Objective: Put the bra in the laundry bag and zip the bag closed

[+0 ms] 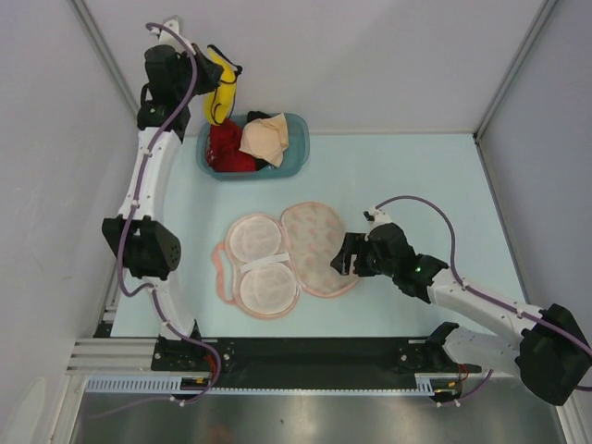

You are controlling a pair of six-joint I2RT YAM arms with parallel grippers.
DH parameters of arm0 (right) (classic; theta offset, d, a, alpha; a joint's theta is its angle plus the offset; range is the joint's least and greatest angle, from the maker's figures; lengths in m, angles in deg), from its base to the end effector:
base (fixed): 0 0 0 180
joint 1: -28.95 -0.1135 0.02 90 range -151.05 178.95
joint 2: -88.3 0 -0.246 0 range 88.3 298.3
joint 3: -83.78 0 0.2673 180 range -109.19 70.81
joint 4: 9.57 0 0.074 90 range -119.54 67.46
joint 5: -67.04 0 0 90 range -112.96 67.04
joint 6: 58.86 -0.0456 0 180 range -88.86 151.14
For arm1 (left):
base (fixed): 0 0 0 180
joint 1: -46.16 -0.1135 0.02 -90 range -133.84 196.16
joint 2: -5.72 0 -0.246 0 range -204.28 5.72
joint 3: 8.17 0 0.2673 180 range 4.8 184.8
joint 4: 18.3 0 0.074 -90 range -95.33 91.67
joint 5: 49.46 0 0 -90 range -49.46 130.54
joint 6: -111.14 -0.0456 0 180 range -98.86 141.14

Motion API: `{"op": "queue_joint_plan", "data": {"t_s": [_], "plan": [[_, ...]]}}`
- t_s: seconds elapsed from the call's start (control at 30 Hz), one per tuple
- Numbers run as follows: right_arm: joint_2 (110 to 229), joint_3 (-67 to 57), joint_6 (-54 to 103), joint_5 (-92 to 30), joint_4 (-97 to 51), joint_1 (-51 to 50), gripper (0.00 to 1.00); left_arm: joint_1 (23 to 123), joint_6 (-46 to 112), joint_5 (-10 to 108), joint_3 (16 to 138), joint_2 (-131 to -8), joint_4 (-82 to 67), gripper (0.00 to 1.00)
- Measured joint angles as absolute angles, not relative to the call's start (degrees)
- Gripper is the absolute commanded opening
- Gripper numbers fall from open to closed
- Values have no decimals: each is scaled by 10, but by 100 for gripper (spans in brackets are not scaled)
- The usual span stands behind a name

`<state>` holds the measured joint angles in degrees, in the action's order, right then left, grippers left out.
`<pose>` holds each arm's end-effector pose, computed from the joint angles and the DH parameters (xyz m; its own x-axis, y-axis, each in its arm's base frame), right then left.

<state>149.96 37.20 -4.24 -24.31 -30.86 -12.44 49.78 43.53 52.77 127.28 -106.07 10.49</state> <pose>0.1926 0.1711 0.1896 -0.7537 0.1073 -0.6484 -0.2929 0.8283 0.4776 0.4727 -0.0396 0.4386 -0.1862 -0.3612 -0.9137 0.2178 0.8917 -0.3969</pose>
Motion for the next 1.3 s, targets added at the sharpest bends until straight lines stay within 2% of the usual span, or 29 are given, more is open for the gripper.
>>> {"op": "queue_joint_plan", "data": {"t_s": [0.2,0.27,0.53,0.77,0.87,0.9,0.97,1.0,1.03,1.13,1.3], "plan": [[1487,370,-49,-203,-351,-125,78,594,353,420,1271,-978,159,0],[1477,369,-53,-190,-367,-126,78,640,326,389,1235,-944,168,0],[1378,347,-158,-79,-495,-129,78,893,271,211,942,-781,186,0],[1267,345,-243,-1,-600,-129,78,1147,271,16,742,-755,172,0],[1237,345,-258,12,-626,-127,78,1241,288,-34,708,-778,182,27],[1230,345,-260,15,-633,-124,78,1269,300,-39,708,-795,190,48],[1226,345,-263,16,-643,-118,78,1314,317,-26,705,-822,197,59],[1226,346,-263,16,-648,-115,78,1336,330,-10,695,-828,193,74],[1226,346,-263,16,-652,-113,78,1350,338,3,685,-828,192,80],[1226,350,-262,9,-655,-109,78,1380,364,73,643,-798,177,85],[1238,378,-245,-37,-630,-109,77,1349,412,173,565,-645,153,83]]}}
